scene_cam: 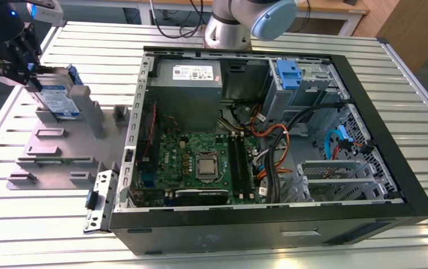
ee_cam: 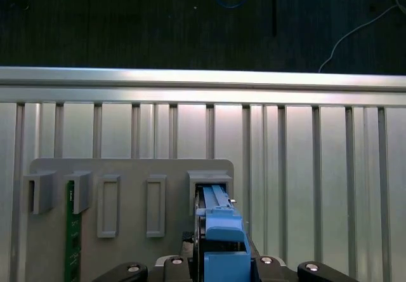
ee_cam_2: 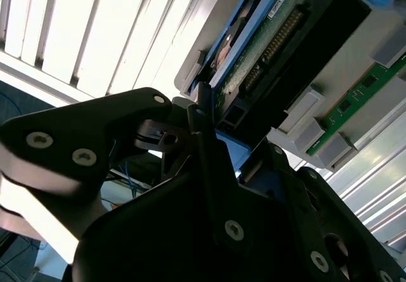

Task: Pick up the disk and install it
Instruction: 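Pick up the disk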

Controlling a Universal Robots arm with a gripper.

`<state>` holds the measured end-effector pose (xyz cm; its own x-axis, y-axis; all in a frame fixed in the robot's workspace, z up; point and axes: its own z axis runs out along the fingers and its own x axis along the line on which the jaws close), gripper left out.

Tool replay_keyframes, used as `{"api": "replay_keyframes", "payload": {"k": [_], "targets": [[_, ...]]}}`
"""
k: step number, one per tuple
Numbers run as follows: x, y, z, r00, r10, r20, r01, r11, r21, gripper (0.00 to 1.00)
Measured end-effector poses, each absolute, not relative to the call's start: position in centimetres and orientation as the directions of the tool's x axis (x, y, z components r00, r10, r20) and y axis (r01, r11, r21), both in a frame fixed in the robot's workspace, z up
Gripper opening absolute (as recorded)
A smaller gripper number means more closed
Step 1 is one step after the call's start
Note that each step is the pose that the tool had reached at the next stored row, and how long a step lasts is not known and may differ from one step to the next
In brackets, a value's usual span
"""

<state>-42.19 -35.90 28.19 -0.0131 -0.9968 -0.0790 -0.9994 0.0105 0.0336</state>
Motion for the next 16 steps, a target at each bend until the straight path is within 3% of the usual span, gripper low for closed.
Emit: {"api": "replay_keyframes", "payload": {"k": [16], "targets": [[-42.19, -35.90, 28.73, -0.013, -0.997, -0.079, -0.999, 0.010, 0.034, 0.37]]}}
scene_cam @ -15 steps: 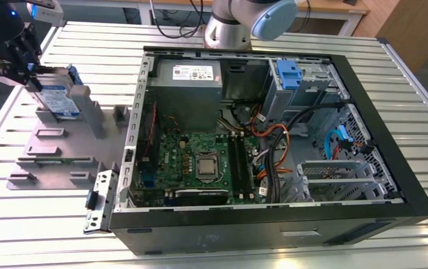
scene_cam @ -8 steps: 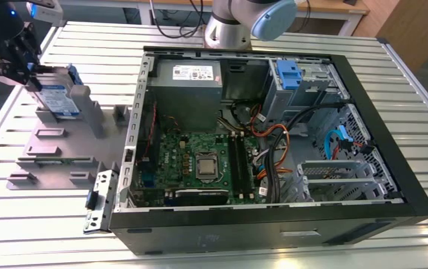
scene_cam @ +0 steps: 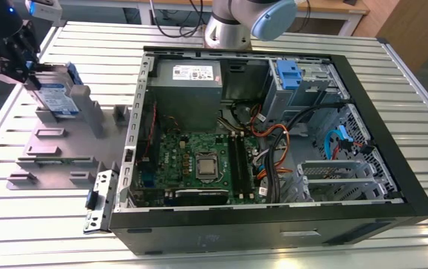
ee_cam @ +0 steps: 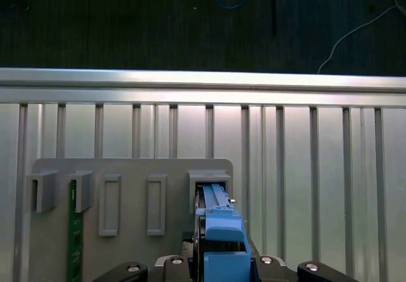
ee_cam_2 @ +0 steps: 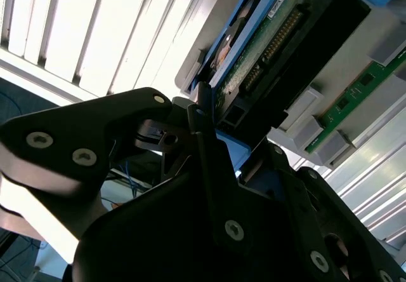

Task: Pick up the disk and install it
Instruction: 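Pick up the disk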

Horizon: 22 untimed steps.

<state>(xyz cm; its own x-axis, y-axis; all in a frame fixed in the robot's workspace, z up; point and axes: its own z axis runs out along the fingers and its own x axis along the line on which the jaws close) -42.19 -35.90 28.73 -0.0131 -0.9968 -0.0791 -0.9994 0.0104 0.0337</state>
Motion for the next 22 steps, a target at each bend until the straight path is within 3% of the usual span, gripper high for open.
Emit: {"api": "replay_keyframes", "payload": {"k": [22], "targets": [[-42.2, -35.9, 30.0, -0.013, -0.997, -0.079, -0.999, 0.010, 0.033, 0.37]]}}
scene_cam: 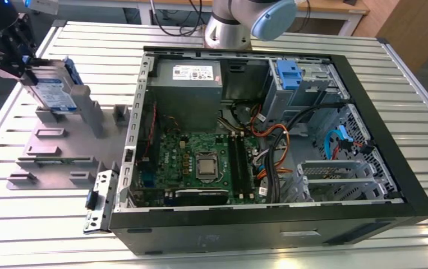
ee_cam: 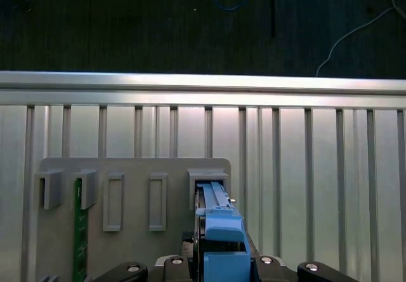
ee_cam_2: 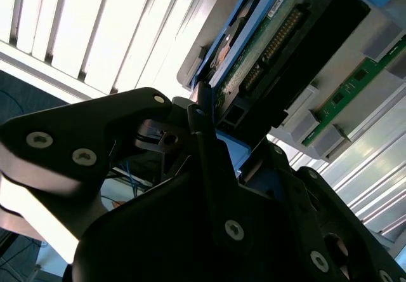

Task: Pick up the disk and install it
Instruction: 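Pick up the disk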

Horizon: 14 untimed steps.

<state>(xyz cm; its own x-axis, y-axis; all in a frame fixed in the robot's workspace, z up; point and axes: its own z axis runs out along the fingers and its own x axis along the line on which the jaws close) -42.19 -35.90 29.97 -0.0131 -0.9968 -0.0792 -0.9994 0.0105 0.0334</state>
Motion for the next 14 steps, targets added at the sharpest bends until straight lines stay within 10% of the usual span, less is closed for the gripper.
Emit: {"api": "replay_keyframes", "payload": {"k": [14], "targets": [[-42.19, -35.90, 30.92, -0.013, -0.997, -0.079, -0.999, 0.010, 0.034, 0.37]]}}
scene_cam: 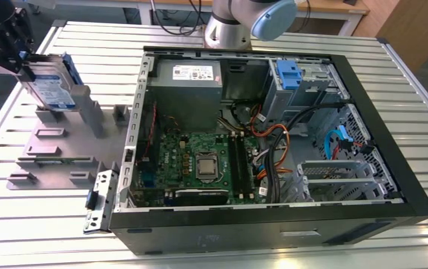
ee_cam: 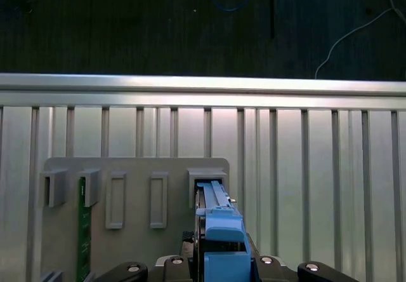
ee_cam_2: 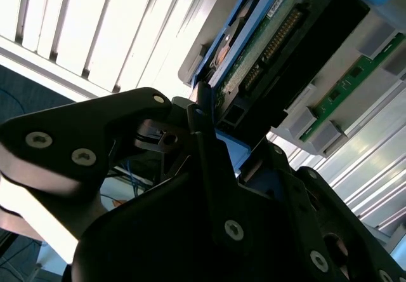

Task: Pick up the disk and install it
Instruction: 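Pick up the disk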

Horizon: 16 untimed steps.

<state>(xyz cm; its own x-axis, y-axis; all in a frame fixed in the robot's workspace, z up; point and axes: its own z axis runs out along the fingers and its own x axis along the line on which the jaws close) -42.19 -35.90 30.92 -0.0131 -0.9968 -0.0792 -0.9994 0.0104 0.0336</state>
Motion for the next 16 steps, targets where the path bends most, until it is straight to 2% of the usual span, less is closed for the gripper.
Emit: {"api": "replay_keyframes", "payload": {"k": [16], "targets": [[-42.19, -35.89, 31.57, -0.013, -0.997, -0.079, -0.999, 0.010, 0.033, 0.37]]}}
